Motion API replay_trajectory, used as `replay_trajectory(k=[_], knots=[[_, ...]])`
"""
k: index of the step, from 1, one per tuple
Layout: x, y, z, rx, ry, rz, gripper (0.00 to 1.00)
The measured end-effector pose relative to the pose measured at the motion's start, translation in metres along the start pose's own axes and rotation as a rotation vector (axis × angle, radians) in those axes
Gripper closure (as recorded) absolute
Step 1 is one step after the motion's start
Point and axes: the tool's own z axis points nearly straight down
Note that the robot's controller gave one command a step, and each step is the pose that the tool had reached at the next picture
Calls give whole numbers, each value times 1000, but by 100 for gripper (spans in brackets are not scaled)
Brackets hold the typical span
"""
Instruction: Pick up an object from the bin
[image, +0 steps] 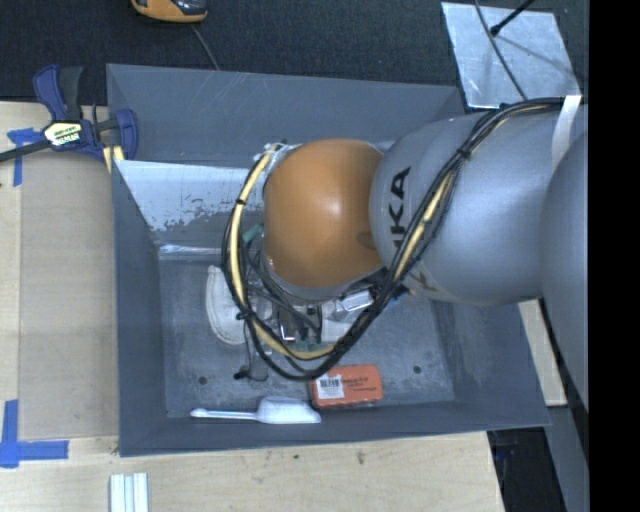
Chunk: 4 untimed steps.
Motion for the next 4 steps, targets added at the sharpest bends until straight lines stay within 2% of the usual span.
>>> replay_trajectory(k=[1,2,3,4], knots=[[-2,-1,-5,-2,-8,3,0],[-11,-51,-96,-1,-9,-60,100],[-10,-51,-96,-2,-9,-61,100],[-28,-31,-44,-3,-16,-91,100]])
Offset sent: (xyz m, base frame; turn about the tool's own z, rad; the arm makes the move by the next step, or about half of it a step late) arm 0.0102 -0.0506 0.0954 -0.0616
